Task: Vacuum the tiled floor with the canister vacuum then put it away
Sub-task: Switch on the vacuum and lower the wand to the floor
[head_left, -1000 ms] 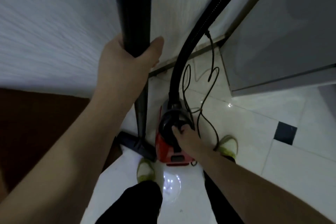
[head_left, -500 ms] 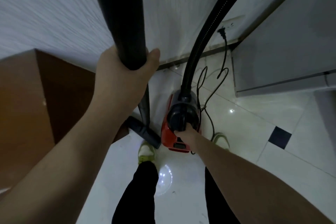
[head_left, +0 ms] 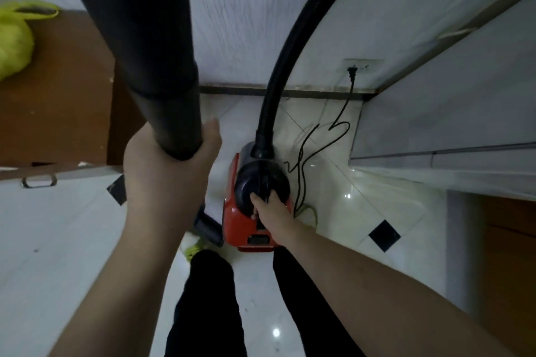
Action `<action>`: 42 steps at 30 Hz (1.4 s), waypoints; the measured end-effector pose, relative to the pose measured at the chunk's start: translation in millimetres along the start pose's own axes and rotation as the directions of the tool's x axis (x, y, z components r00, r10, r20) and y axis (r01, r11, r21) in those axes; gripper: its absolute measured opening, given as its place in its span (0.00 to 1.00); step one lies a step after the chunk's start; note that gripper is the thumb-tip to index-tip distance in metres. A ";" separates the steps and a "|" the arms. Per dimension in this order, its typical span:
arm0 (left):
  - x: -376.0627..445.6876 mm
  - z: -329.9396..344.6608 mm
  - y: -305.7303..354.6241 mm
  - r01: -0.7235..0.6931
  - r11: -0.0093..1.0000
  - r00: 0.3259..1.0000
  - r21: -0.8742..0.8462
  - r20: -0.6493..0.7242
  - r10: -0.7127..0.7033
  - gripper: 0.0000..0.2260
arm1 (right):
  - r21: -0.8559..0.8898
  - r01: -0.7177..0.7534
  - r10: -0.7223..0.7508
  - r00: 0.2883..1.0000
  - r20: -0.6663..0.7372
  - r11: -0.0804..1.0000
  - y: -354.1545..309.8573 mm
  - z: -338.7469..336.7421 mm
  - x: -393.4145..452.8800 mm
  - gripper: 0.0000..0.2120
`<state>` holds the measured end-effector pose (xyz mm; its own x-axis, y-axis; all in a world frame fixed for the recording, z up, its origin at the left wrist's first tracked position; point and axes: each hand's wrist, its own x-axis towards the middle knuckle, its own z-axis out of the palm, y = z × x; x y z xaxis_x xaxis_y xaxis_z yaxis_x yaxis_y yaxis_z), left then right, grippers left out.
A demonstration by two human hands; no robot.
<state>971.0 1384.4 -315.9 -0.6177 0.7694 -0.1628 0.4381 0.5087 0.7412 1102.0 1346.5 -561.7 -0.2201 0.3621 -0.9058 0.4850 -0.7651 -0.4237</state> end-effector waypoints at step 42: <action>-343.3 -34.1 -162.7 0.402 0.899 0.915 0.172 -0.119 -0.386 0.19 | -0.720 0.170 -0.201 0.979 0.043 0.673 305.5 -103.8 -190.0 0.10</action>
<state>1089.5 1024.3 -358.4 -0.8118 0.4612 -0.3581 0.2580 0.8335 0.4886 1379.8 1099.2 -518.4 -0.3489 0.4855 -0.8016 0.8983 -0.0704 -0.4336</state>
